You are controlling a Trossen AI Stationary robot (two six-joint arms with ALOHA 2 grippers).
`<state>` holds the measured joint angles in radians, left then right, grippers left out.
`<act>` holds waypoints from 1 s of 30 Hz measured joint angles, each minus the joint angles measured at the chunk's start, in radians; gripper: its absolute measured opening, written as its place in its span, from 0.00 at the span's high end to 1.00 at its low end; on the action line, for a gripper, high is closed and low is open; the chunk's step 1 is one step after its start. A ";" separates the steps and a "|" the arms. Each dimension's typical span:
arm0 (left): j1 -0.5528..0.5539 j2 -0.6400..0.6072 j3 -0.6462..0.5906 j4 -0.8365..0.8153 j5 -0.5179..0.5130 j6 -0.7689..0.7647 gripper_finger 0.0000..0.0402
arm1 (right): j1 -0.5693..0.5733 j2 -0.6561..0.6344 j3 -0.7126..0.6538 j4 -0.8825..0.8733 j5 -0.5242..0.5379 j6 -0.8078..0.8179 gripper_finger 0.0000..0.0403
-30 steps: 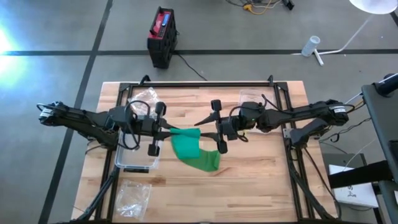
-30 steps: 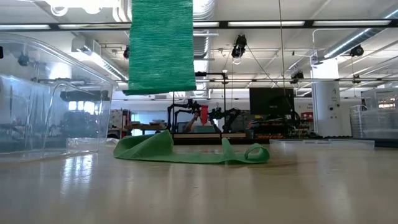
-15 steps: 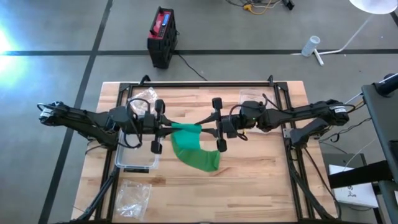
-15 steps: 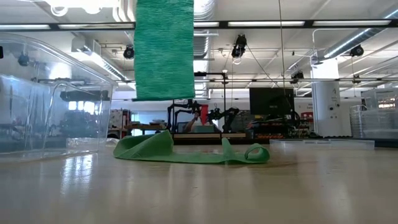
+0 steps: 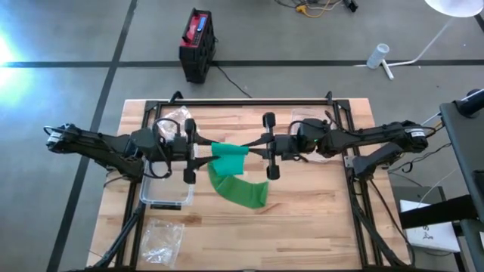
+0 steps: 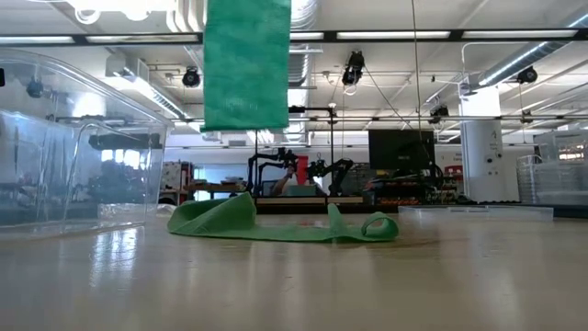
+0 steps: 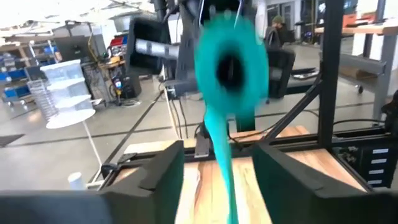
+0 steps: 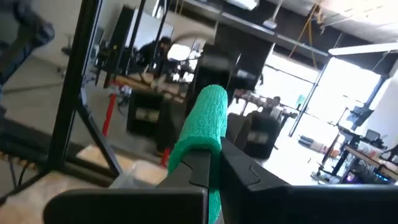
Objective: Roll bandage
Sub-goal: Roll the light green bandage
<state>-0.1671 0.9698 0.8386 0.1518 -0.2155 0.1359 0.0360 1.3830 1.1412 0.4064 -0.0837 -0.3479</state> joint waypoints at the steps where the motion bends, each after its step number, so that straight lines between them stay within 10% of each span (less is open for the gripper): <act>1: 0.001 0.011 -0.001 0.012 0.000 -0.004 0.51 | 0.000 -0.005 0.000 -0.001 -0.001 0.007 0.99; 15: 0.028 0.190 -0.005 0.118 0.004 -0.016 0.44 | -0.002 -0.024 0.000 0.005 -0.055 0.049 0.99; 25: 0.022 0.217 -0.005 0.109 0.028 -0.020 0.95 | -0.021 -0.072 0.000 -0.063 -0.013 0.035 0.99; 30: 0.008 0.206 -0.005 0.109 0.080 -0.026 0.98 | -0.053 -0.085 0.000 -0.095 0.010 0.030 0.99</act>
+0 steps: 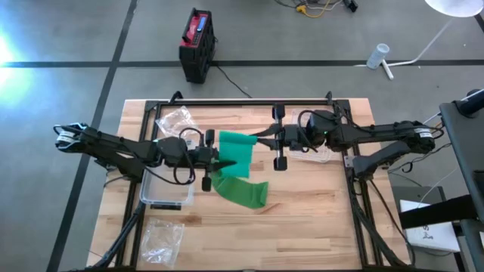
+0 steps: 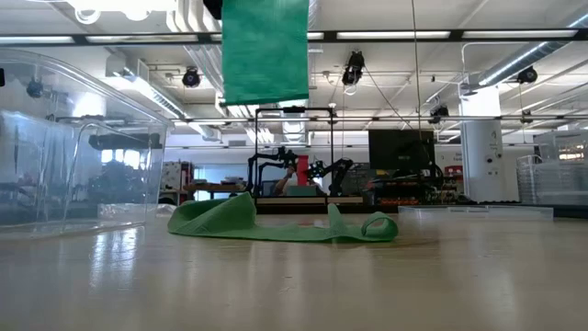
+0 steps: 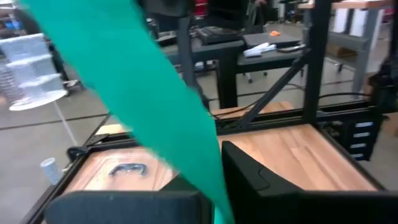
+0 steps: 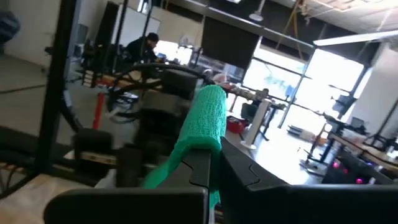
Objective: Roll bandage
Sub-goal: Roll the light green bandage
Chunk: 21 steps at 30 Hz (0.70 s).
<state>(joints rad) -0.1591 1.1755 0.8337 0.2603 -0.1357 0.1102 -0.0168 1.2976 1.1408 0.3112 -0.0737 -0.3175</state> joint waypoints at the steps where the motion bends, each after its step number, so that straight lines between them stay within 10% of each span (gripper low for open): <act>1: -0.003 0.000 0.000 -0.002 0.004 0.000 0.99 | -0.007 0.000 0.000 0.000 0.000 0.003 0.99; 21: -0.061 -0.028 0.000 0.249 0.101 -0.060 1.00 | -0.086 0.049 -0.004 -0.090 0.042 -0.083 0.99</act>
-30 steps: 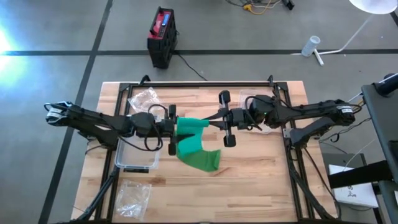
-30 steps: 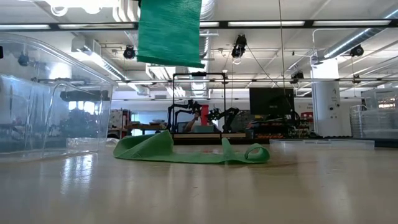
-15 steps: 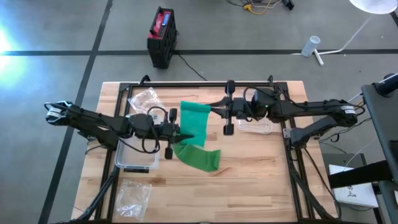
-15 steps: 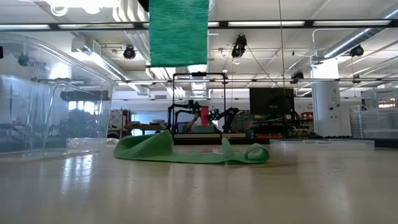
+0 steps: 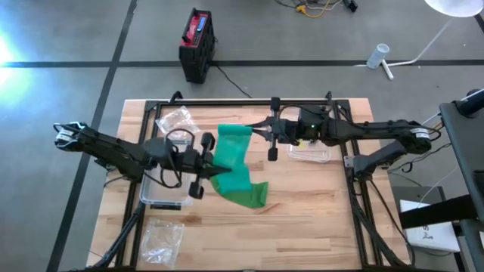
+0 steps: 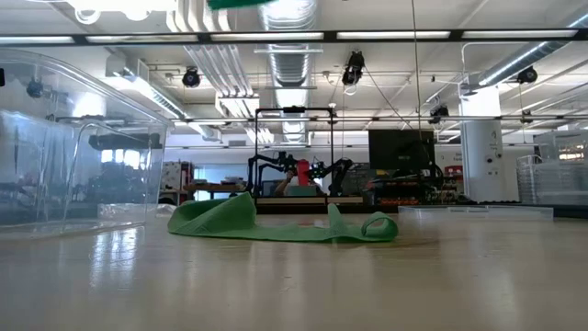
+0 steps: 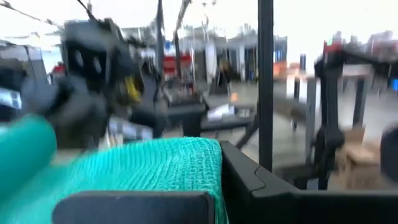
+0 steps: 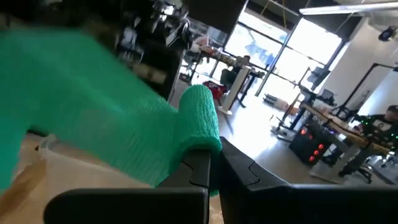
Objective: Roll bandage
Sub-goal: Roll the light green bandage
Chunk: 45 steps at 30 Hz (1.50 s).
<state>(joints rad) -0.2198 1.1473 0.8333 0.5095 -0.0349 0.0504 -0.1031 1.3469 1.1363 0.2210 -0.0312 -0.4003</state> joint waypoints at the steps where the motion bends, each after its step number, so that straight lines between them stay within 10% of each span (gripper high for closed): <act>1: 0.003 -0.001 0.000 0.028 0.000 -0.015 1.00 | 0.000 0.001 -0.008 -0.009 -0.003 0.005 0.99; 12: 0.112 -0.009 0.000 0.171 -0.086 -0.249 0.92 | 0.002 0.094 -0.042 -0.006 -0.041 0.022 0.99; 26: 0.327 -0.056 -0.001 0.130 -0.076 -0.418 0.44 | 0.053 0.132 -0.044 -0.074 -0.081 0.047 0.99; 36: 0.370 -0.063 0.005 0.167 0.072 -0.618 0.20 | 0.059 0.127 -0.044 -0.079 -0.053 0.073 0.99; 45: 0.359 -0.028 0.032 0.177 0.305 -0.680 0.19 | 0.052 0.137 -0.044 -0.082 0.073 0.086 0.99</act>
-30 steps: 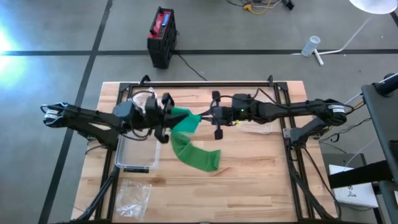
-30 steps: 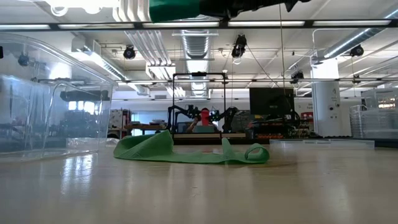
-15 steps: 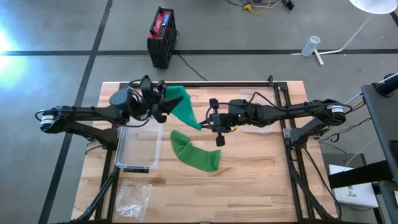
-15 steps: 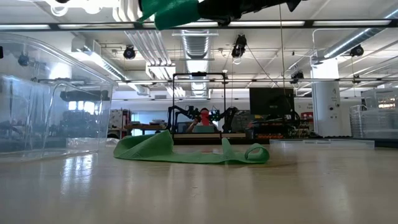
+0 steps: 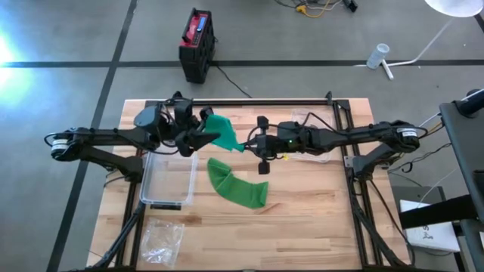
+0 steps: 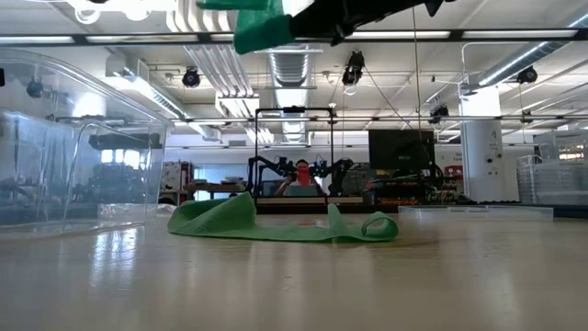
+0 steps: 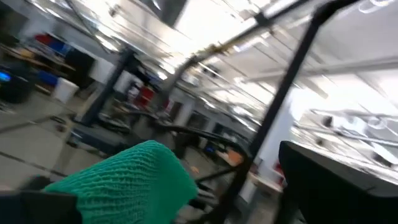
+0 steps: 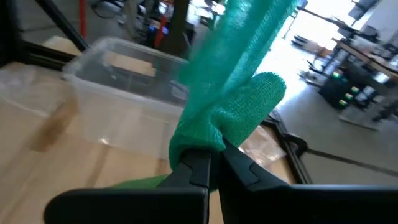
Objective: Roll bandage
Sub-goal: Roll the light green bandage
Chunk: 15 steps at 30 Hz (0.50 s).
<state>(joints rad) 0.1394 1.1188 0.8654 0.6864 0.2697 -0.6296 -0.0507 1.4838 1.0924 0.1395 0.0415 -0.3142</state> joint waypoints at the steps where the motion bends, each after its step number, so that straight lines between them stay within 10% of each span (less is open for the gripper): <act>1: 0.000 0.000 0.004 -0.013 0.009 0.005 0.19 | -0.002 0.005 0.000 -0.003 0.004 -0.002 0.99; 15: 0.101 0.050 0.007 -0.051 -0.039 0.025 0.14 | -0.002 0.038 0.000 0.005 -0.273 0.004 0.99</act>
<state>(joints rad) 0.2400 1.1684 0.8726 0.6358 0.2304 -0.6051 -0.0525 1.5221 1.0924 0.1442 -0.2316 -0.3103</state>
